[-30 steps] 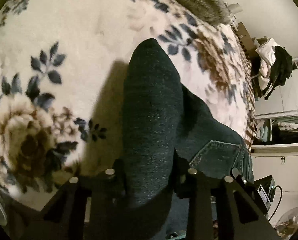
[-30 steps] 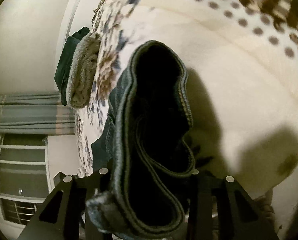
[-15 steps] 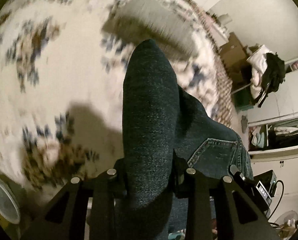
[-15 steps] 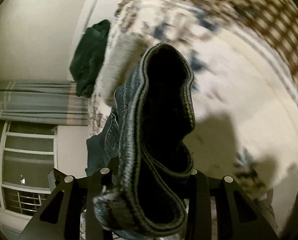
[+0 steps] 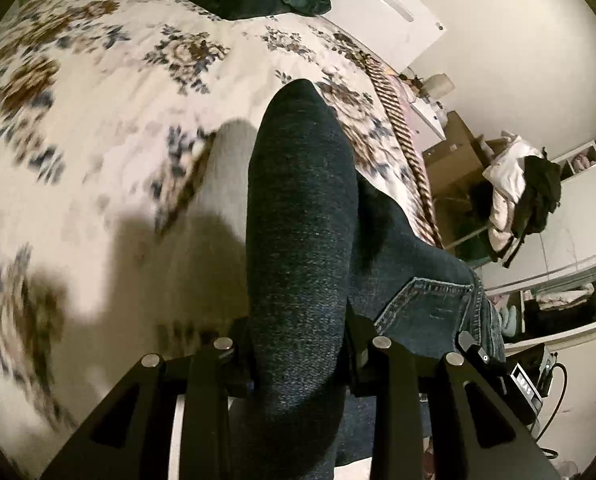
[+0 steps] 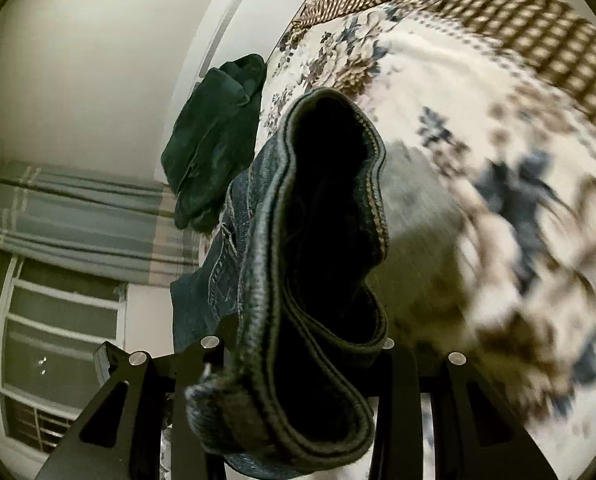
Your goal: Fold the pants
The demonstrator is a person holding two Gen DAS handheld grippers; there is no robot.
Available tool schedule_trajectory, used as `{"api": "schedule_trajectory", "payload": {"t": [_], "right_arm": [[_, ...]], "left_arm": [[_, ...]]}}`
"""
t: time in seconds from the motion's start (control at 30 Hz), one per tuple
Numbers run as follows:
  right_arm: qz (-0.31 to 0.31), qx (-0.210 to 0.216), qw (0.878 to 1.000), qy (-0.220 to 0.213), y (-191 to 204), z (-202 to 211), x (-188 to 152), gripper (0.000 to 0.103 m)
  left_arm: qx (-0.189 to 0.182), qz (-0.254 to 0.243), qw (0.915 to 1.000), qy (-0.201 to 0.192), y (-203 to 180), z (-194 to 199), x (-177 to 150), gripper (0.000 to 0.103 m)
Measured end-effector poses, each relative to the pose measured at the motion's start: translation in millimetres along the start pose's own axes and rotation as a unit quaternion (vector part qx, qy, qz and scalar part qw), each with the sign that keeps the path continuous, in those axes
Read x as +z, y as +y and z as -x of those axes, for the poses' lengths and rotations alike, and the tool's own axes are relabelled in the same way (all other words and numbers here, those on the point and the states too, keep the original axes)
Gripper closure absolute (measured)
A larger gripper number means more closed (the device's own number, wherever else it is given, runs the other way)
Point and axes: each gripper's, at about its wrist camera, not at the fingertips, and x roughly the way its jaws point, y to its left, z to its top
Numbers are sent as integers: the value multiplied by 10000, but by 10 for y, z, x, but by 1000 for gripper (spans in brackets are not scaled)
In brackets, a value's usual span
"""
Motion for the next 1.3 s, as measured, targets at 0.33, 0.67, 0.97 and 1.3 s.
{"api": "schedule_trajectory", "payload": {"t": [0.33, 0.67, 0.97, 1.3], "right_arm": [[-192, -316, 9992, 170, -449, -1223, 564, 64], [180, -1111, 9925, 485, -535, -1307, 700, 42], [1301, -2621, 9545, 581, -71, -970, 392, 15], [2813, -3796, 8813, -123, 1011, -153, -215, 0]], "left_arm": [[120, 75, 9992, 363, 539, -1020, 686, 75], [558, -164, 9976, 376, 490, -979, 632, 61], [1796, -933, 9793, -74, 30, -558, 345, 19], [2238, -1352, 9640, -494, -540, 130, 4, 3]]}}
